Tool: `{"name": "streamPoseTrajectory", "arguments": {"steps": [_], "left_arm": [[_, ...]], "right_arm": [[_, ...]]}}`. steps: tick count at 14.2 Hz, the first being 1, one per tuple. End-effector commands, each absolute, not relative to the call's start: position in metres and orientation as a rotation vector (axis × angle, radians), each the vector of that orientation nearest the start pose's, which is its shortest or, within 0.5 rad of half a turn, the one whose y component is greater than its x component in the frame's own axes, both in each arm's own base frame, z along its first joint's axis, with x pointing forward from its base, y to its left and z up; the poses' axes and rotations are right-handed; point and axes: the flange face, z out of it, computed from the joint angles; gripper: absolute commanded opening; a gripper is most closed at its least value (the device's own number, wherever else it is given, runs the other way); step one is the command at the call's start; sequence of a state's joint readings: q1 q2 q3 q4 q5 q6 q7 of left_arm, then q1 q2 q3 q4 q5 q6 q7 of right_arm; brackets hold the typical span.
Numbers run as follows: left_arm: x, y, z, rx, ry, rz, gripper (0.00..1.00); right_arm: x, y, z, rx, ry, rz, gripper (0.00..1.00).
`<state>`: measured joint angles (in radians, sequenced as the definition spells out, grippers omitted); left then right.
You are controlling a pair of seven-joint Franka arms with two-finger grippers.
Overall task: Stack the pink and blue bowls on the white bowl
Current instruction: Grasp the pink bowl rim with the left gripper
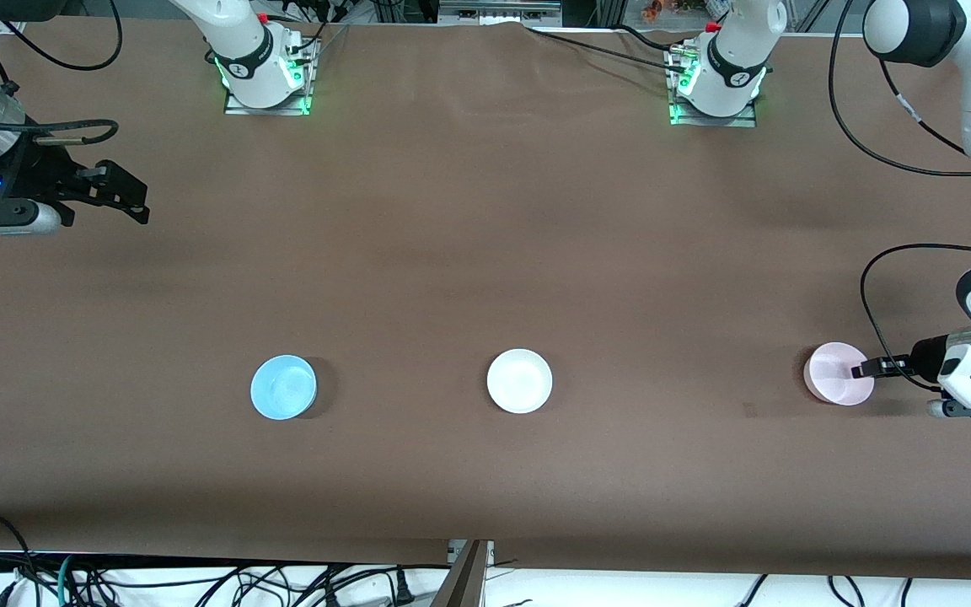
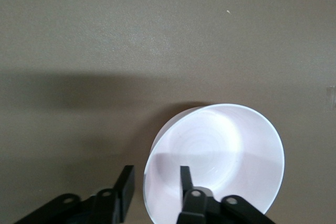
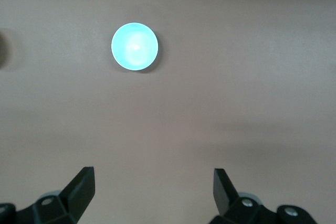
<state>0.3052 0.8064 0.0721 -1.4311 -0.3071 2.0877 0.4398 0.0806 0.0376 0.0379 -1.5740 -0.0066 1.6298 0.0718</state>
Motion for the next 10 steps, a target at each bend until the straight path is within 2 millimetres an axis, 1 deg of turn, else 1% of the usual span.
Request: {"name": "streamPoseTrajectory", "arguments": {"steps": [1, 2, 3, 5, 6, 7, 8, 9, 10], "left_arm": [[0.668, 0.238, 0.205, -3.395, -0.097, 0.052, 0.10], [0.668, 0.238, 0.206, -3.396, -0.075, 0.050, 0.03], [0.668, 0.237, 0.206, -3.399, -0.068, 0.052, 0.00], [0.672, 0.235, 0.216, -3.408, -0.064, 0.049, 0.00], [0.673, 0.228, 0.222, -3.432, -0.066, 0.085, 0.00], [0.682, 0.215, 0.239, -3.464, -0.058, 0.085, 0.00], [0.692, 0.194, 0.255, -3.485, -0.060, 0.111, 0.00], [0.699, 0.175, 0.269, -3.496, -0.092, 0.149, 0.00], [0.709, 0.141, 0.284, -3.507, -0.112, 0.166, 0.00]], "right_arm": [[0.567, 0.067, 0.607, -3.146, -0.076, -0.040, 1.00], [0.567, 0.067, 0.607, -3.146, -0.076, -0.040, 1.00], [0.567, 0.067, 0.607, -3.146, -0.076, -0.040, 1.00], [0.566, 0.067, 0.607, -3.146, -0.076, -0.037, 1.00], [0.567, 0.067, 0.607, -3.146, -0.076, -0.040, 1.00], [0.567, 0.067, 0.607, -3.146, -0.071, -0.042, 1.00], [0.567, 0.066, 0.605, -3.146, -0.051, -0.028, 1.00], [0.570, 0.066, 0.596, -3.143, -0.051, 0.004, 1.00], [0.572, 0.065, 0.595, -3.143, -0.049, -0.008, 1.00]]}}
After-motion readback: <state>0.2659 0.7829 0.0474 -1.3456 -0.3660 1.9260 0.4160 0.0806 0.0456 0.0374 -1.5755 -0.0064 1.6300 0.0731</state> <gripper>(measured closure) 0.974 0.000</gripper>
